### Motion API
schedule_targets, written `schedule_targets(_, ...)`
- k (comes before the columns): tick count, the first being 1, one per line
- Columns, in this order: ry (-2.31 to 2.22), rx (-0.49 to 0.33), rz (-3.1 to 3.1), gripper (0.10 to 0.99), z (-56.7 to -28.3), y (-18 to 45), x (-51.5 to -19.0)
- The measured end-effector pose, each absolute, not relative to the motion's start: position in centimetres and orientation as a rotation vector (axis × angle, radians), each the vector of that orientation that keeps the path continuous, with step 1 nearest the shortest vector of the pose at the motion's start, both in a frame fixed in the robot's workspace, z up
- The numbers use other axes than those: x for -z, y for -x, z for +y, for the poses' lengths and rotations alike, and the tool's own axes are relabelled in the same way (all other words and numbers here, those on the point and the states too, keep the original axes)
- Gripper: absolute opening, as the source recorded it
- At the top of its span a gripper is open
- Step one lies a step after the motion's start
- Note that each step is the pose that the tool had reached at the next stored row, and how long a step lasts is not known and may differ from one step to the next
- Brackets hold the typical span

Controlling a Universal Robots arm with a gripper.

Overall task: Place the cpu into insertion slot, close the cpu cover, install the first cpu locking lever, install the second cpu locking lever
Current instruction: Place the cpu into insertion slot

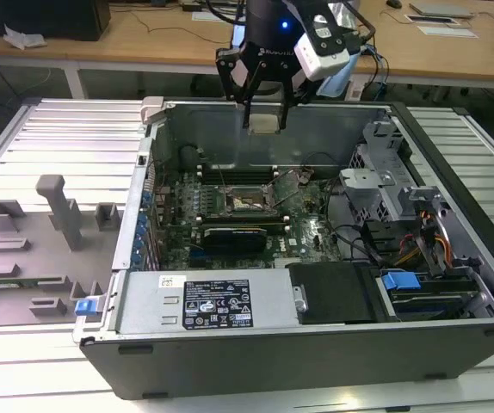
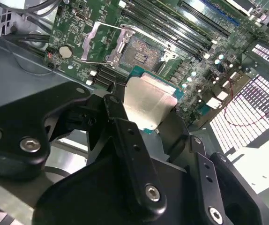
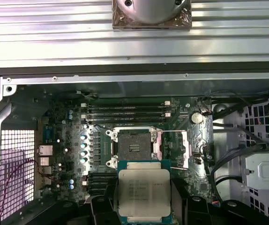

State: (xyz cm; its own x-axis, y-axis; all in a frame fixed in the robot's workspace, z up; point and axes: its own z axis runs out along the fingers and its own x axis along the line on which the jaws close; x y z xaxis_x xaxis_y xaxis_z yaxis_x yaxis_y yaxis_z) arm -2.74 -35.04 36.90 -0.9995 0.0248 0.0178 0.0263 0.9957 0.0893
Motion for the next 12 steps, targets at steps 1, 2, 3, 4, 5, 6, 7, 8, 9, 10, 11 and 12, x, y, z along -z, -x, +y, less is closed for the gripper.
schedule_targets(1,0.040,0.140,-3.122,0.541,-35.0,2.7,-36.5)
schedule_targets(2,0.040,0.140,-3.122,0.541,-35.0,2.8,-36.2)
schedule_targets(3,0.040,0.140,-3.122,0.541,-35.0,2.8,-36.1)
schedule_targets(4,0.040,0.140,-3.122,0.541,-35.0,2.8,-35.7)
schedule_targets(5,0.040,0.140,-3.121,0.541,-35.0,2.9,-35.4)
schedule_targets(6,0.040,0.140,-3.122,0.541,-35.0,2.9,-35.0)
schedule_targets(7,0.041,0.140,-3.121,0.541,-35.0,2.9,-34.4)
schedule_targets(8,0.049,0.140,-3.122,0.541,-35.0,2.9,-34.0)
schedule_targets(9,0.078,0.141,-3.122,0.541,-35.0,2.9,-33.6)
schedule_targets(10,0.119,0.141,-3.122,0.541,-35.0,2.9,-33.3)
schedule_targets(11,0.152,0.141,-3.121,0.541,-35.0,2.9,-33.1)
schedule_targets(12,0.192,0.142,-3.120,0.541,-35.0,2.9,-32.9)
